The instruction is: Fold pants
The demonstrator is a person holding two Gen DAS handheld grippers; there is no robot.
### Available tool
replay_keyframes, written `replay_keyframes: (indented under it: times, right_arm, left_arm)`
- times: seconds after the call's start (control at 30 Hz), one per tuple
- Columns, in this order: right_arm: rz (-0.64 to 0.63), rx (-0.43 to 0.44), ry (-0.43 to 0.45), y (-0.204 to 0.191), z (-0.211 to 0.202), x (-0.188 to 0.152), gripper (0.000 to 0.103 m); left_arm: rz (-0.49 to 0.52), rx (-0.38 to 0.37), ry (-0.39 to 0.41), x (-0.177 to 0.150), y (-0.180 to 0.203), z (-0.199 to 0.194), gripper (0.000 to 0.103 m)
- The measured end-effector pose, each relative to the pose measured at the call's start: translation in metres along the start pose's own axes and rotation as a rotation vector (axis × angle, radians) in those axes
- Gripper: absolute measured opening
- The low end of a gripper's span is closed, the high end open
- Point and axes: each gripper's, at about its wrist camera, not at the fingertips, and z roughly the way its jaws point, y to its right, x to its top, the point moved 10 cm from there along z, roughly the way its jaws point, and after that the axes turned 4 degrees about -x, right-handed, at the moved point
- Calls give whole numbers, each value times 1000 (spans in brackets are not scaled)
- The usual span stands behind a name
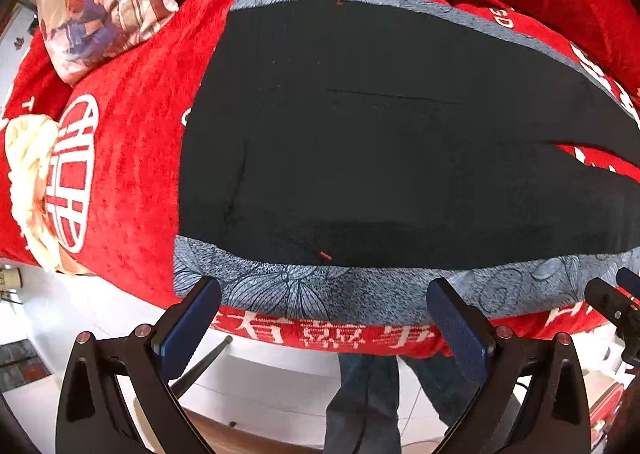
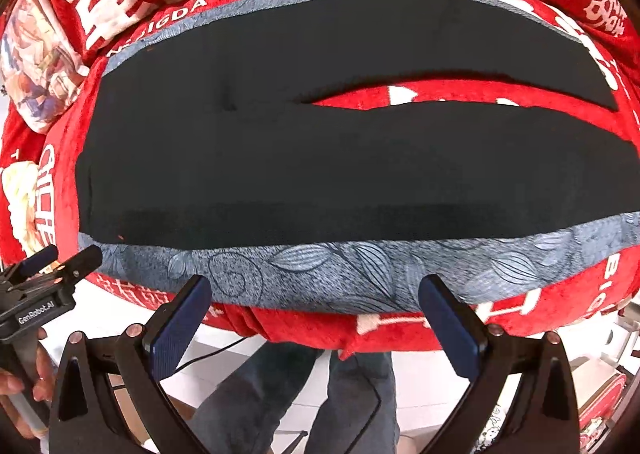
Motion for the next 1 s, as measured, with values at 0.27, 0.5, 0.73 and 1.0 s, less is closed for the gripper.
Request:
replay_keyframes:
  times: [0.27, 0.5, 0.73, 1.0]
  right_arm:
    - [16, 87, 22, -14, 16, 6, 103]
    - [65, 129, 30, -17, 21, 5, 103]
    - [92, 239, 49, -27, 18, 4, 103]
    - [34, 358, -49, -56, 29, -16, 103]
  left_arm:
    - [-13, -12, -5, -1, -10, 24, 103]
    - [-4, -8, -13, -2, -14, 35, 103]
    - [-17, -39, 1, -1, -17, 33, 103]
    - [-97, -120, 24, -12, -51, 32, 103]
